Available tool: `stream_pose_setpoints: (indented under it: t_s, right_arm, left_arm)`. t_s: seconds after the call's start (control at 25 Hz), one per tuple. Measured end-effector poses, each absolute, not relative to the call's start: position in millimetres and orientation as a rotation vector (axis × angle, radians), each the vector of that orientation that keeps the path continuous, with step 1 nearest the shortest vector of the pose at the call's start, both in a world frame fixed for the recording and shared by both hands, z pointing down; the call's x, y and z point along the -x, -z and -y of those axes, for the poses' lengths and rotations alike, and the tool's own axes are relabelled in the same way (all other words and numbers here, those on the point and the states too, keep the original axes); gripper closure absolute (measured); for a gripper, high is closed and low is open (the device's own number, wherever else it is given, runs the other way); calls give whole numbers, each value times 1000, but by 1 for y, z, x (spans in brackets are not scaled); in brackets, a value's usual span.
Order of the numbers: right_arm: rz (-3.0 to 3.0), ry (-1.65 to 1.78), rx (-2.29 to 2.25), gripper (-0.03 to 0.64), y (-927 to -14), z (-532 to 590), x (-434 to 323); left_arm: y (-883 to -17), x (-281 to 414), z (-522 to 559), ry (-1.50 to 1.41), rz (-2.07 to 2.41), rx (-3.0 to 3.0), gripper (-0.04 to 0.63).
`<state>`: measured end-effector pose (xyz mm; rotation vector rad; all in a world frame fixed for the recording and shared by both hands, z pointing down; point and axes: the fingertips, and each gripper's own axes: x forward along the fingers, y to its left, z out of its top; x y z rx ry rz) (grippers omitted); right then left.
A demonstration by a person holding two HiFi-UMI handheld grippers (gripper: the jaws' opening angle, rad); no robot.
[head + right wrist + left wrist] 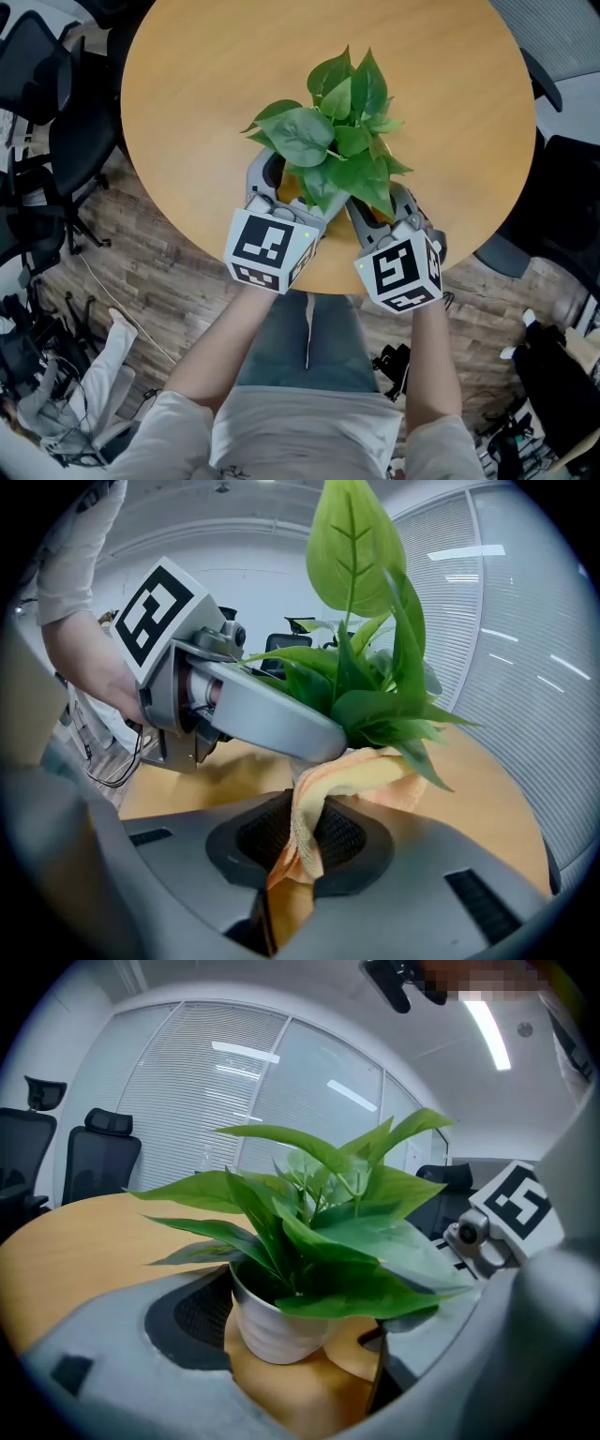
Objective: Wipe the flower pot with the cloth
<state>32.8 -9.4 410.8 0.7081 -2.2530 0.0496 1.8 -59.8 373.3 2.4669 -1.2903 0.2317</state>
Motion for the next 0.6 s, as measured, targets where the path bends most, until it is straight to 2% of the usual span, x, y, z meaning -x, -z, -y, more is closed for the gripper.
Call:
stream_pose_setpoints:
  t_s: [0.6]
  right_arm:
    - [2269,-62,-696,564,-411,9,-29]
  left_arm:
    - [-373,0,57,-228,1276,-2489,140]
